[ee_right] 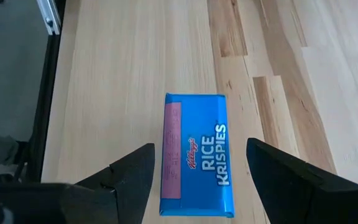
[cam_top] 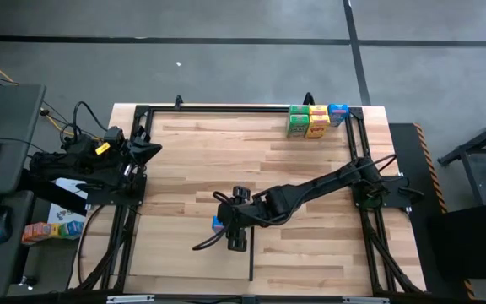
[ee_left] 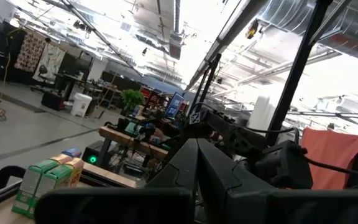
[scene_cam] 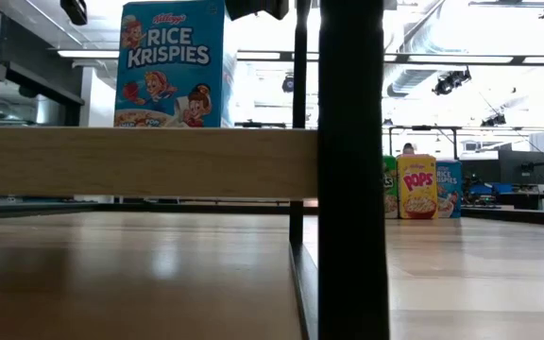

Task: Stack cereal on shelf
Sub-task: Put the bottom blue cereal box on the shelf

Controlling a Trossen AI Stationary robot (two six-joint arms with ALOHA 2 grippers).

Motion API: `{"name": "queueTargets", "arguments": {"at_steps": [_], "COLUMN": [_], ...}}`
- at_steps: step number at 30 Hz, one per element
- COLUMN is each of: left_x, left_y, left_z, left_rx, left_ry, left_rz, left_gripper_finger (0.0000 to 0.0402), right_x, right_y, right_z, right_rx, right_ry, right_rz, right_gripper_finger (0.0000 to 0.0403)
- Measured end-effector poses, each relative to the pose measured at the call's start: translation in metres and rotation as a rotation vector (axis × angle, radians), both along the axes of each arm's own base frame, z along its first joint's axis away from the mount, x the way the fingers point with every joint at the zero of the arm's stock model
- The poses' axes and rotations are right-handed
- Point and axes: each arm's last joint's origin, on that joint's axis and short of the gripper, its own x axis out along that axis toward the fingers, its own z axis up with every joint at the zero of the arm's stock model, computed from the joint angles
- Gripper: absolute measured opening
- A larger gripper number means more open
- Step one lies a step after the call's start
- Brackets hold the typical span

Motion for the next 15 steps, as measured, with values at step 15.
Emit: {"name": "queueTargets", "arguments": {"at_steps": [15], "left_x": [0.0], "left_y": [0.0], "left_z": [0.0001], "left_rx": [0.0], "left_ry": [-0.001], "left_rz": [0.0], "left_gripper_finger": [0.0], "right_x": [0.0], "right_y": [0.001], "right_z": [-0.0098], "right_rx": [0.006], "right_ry": [0.06], "right_rz": [0.019], "right_gripper_finger": [0.0245]}}
